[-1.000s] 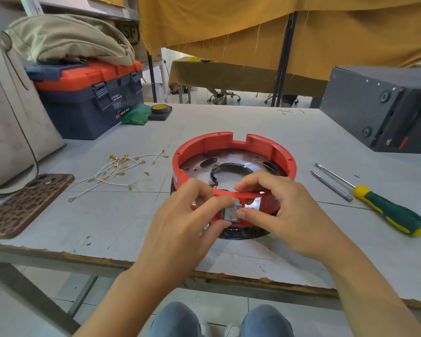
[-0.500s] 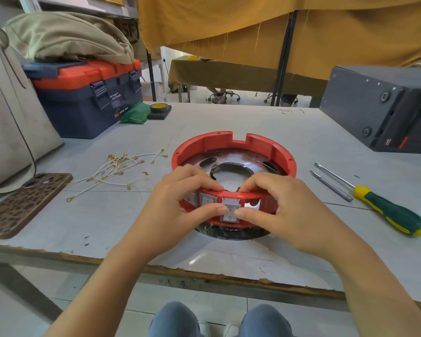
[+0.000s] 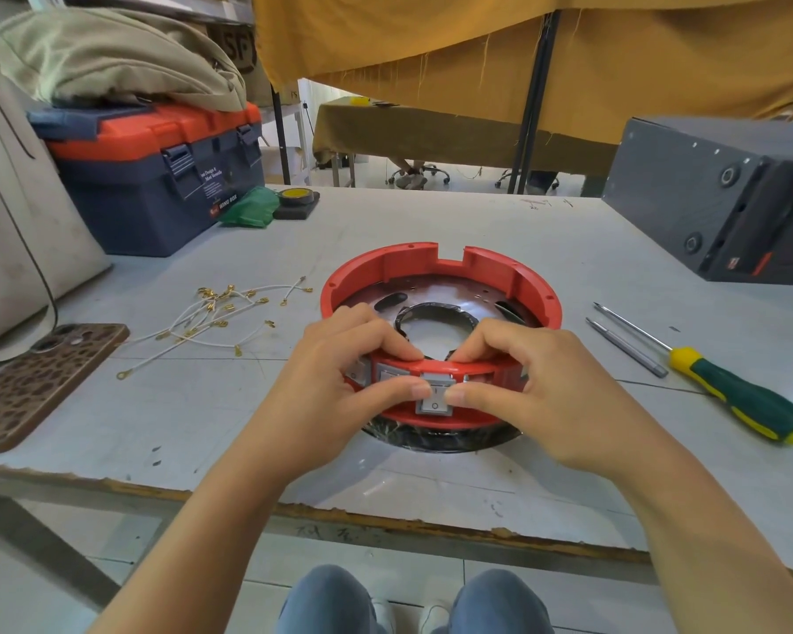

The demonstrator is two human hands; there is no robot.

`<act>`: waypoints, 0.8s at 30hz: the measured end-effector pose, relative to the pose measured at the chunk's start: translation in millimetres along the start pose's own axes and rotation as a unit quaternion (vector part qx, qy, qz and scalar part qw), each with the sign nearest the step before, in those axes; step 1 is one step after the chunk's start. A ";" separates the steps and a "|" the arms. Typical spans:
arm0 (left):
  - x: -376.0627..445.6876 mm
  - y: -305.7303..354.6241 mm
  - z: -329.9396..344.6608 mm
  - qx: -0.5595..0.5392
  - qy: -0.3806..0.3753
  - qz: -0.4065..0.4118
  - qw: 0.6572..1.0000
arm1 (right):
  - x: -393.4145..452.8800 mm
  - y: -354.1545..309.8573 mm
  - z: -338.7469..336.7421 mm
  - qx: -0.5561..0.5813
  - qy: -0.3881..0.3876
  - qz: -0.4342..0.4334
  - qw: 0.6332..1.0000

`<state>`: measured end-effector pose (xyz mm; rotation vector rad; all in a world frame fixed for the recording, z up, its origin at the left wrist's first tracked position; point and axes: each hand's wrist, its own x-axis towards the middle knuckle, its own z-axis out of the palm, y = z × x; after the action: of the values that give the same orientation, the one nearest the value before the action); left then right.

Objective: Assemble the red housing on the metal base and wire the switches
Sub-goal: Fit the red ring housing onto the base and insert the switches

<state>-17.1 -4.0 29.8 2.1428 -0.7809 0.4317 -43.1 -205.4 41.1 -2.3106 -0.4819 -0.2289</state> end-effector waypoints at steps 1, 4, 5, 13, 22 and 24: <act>0.4 0.2 0.0 -0.002 0.001 0.001 1.000 | 0.4 -0.4 -0.1 0.006 0.001 0.003 1.000; 1.8 1.0 0.2 -0.010 0.004 0.004 1.000 | 1.5 -1.0 -0.5 0.018 0.008 0.012 1.000; 2.1 1.2 0.2 -0.012 0.003 0.003 1.000 | 1.7 -1.1 -0.4 0.018 0.008 0.015 1.000; -1.0 2.5 1.4 0.003 0.004 0.000 1.000 | 2.4 -0.4 -0.5 0.003 0.007 0.016 1.000; -13.9 -3.5 -3.3 0.042 -0.039 0.008 0.998 | -3.9 -0.2 0.0 -0.143 -0.025 -0.022 0.989; -14.5 -0.9 -0.4 0.055 -0.023 0.007 0.998 | -4.8 -0.6 1.7 -0.159 -0.019 -0.026 0.987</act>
<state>-27.4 2.3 21.8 2.2570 -0.8167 0.4425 -47.6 -205.1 38.8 -2.6194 -0.5582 -0.3057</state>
